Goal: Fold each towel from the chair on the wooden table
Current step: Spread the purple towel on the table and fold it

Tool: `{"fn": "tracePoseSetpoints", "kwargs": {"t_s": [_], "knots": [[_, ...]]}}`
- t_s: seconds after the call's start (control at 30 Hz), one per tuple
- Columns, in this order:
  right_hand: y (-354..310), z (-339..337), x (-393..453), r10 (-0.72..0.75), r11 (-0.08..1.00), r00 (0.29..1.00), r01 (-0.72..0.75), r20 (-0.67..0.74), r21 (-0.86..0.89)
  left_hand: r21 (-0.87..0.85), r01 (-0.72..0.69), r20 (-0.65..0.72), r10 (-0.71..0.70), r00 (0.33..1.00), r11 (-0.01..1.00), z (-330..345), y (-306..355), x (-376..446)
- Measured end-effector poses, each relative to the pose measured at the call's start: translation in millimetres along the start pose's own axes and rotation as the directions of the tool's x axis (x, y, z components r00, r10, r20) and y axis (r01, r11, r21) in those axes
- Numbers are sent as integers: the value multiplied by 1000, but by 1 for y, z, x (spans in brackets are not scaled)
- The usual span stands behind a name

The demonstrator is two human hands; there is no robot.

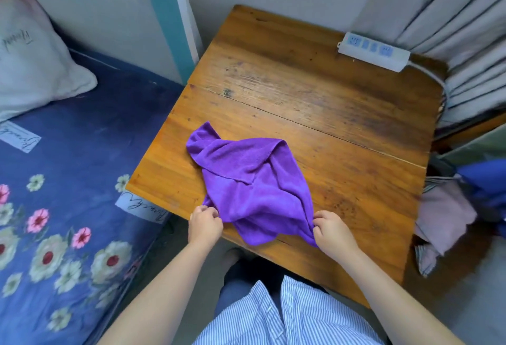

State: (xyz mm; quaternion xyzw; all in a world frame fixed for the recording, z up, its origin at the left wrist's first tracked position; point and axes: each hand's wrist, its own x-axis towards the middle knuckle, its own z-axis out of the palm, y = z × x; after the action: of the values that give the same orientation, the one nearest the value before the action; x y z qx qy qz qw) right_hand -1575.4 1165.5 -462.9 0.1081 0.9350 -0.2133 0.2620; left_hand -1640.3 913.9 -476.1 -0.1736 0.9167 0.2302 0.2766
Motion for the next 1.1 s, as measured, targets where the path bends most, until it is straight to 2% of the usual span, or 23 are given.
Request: {"fn": "tracePoseSetpoints", "kwargs": {"t_s": [0.07, 0.1, 0.2, 0.3, 0.37, 0.47, 0.6, 0.77, 0.83, 0.9, 0.93, 1.0, 1.1], "knots": [[-2, -2, 1, 24, 994, 999, -20, -31, 109, -56, 30, -85, -35, 996, 998, -4, -4, 4], [-4, -3, 2, 87, 976, 995, -74, -54, 207, -67, 22, -110, -30, 993, 997, -7, -5, 5], [-10, -5, 11, 305, 858, 950, -247, -61, 451, -61, -35, -63, 31, 998, 998, -10, -1, 10], [-17, -4, 21, 384, 808, 923, -357, 42, 469, -20, 16, -8, -16, 1000, 1000, -8, 7, 13], [-20, -4, 26, 421, 770, 902, -412, 98, 487, 49, 56, -34, -55, 998, 997, -6, 11, 11], [-21, -7, 30, 432, 726, 889, -441, 149, 528, 20, 75, -67, -74, 995, 997, -5, 12, 9], [-14, -14, 30, 405, 701, 913, -340, 42, 627, -154, 62, -137, -83, 987, 986, -15, 8, 12], [4, -45, 32, 433, 567, 887, -131, -159, 813, -356, -59, -296, -53, 954, 933, -46, 13, 20], [12, -63, 35, 452, 563, 854, -50, -257, 825, -466, -88, -388, -115, 914, 880, -59, 22, 21], [21, -76, 37, 490, 584, 801, -8, -345, 811, -611, -86, -458, -263, 849, 787, -69, 32, 21], [25, -81, 37, 510, 590, 774, 4, -376, 808, -667, -86, -452, -310, 836, 740, -71, 37, 21], [32, -83, 33, 558, 564, 746, -19, -364, 826, -689, -55, -368, -283, 886, 723, -72, 44, 20], [35, -73, 26, 531, 577, 819, -161, -217, 801, -579, -12, -224, -145, 964, 815, -60, 48, 19]]}}
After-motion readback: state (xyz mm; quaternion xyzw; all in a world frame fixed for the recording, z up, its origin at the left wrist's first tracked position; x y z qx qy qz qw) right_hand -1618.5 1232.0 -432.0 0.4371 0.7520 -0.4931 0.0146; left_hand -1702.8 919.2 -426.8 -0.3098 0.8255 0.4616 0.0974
